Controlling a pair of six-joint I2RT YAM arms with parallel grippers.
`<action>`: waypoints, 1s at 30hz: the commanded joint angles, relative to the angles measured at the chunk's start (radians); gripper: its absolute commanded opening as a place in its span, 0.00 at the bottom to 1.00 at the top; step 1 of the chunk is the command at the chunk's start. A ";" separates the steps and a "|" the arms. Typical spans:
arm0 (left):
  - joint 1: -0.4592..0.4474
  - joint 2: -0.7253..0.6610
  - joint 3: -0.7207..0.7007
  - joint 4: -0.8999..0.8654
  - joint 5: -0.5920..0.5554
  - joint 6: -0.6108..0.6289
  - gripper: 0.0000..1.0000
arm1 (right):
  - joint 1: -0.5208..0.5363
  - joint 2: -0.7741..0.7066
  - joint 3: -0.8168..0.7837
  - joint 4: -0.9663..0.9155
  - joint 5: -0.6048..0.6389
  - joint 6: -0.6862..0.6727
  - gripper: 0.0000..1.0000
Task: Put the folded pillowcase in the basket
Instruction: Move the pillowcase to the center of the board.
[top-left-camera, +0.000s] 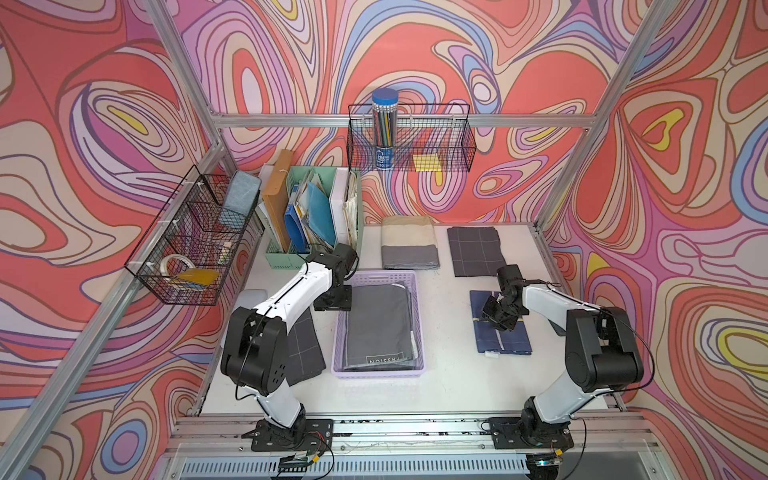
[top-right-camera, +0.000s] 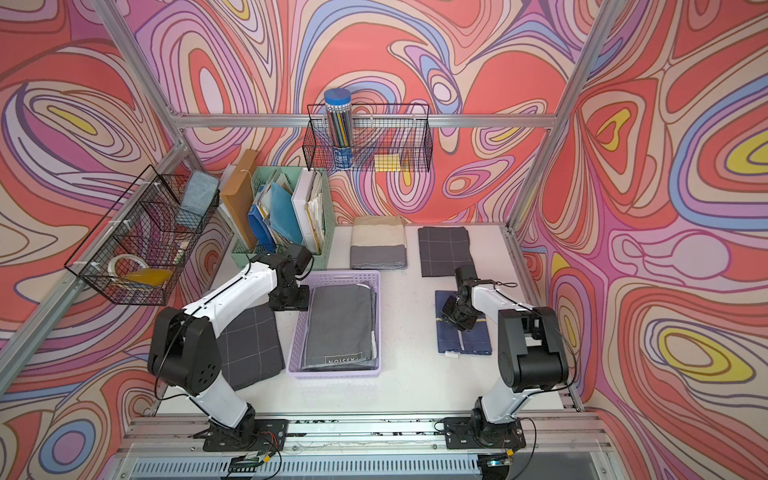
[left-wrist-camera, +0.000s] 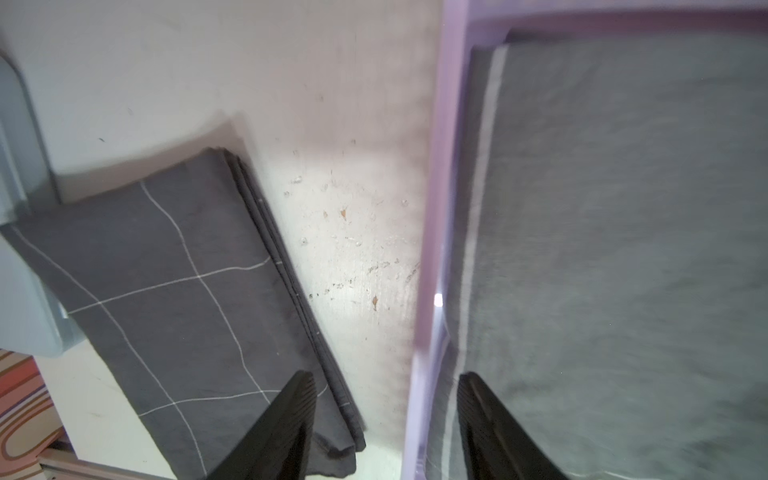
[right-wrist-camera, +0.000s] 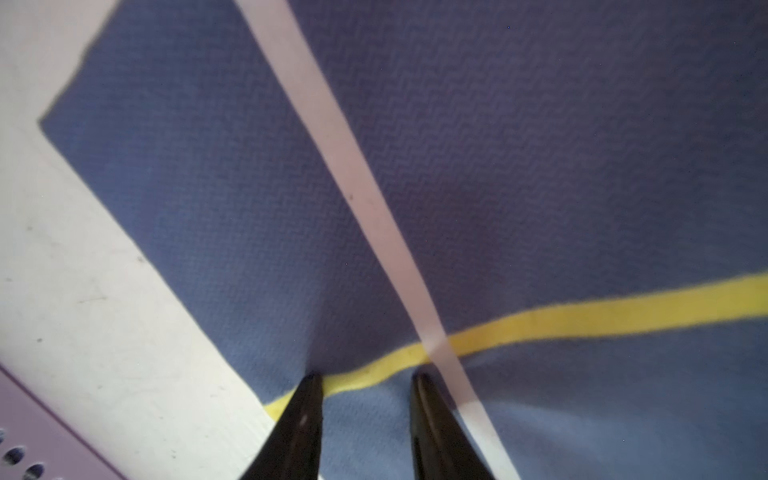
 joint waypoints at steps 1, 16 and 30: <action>-0.069 -0.047 0.137 -0.096 0.022 0.014 0.60 | 0.076 0.061 0.009 0.060 -0.080 0.053 0.37; -0.451 0.266 0.513 -0.026 0.260 -0.155 0.60 | 0.160 -0.125 0.169 -0.061 -0.035 0.143 0.41; -0.553 0.704 0.887 -0.016 0.350 -0.376 0.60 | -0.068 0.005 0.256 -0.233 0.129 -0.209 0.63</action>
